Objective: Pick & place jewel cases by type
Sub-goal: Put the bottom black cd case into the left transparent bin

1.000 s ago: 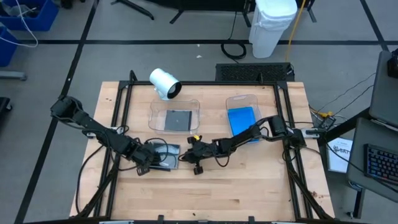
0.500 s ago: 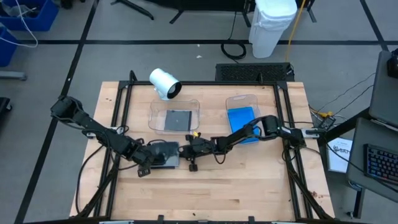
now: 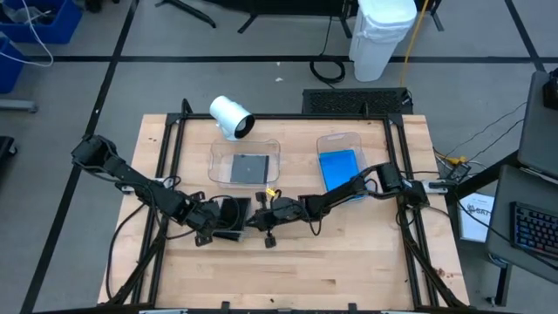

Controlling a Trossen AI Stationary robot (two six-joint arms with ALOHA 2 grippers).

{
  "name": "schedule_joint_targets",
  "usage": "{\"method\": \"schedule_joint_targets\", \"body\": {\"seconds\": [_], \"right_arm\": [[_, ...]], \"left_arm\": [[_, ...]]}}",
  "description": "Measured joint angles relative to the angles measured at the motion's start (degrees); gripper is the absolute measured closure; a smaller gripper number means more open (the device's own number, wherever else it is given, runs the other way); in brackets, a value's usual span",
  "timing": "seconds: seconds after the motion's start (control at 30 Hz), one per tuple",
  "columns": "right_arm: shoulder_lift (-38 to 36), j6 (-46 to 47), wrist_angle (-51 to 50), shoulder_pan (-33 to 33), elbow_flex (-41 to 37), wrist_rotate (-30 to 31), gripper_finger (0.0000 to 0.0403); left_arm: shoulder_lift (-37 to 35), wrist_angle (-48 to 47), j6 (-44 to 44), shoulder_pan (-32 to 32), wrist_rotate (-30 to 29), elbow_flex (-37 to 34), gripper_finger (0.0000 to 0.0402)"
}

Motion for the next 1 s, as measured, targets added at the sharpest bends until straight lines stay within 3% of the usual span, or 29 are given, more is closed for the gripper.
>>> {"method": "schedule_joint_targets", "body": {"seconds": [0.3,0.6,0.83,1.0], "right_arm": [[-0.31,-0.94,-1.68,0.0,-0.09,0.13,0.0403],[-0.29,-0.94,-1.57,-1.07,-0.09,2.83,0.0403],[-0.29,-0.94,0.89,-1.07,-0.09,2.83,0.0403],[-0.29,-1.08,2.81,-0.71,-0.06,2.74,0.0403]], "left_arm": [[0.02,2.54,0.66,0.0,-1.49,-0.07,0.0163],[-0.72,2.89,10.09,0.02,0.53,0.26,0.0163],[-1.56,1.73,14.82,-0.01,0.38,6.99,0.0163],[-1.57,2.17,16.04,-0.01,-3.93,9.75,0.0163]]}}
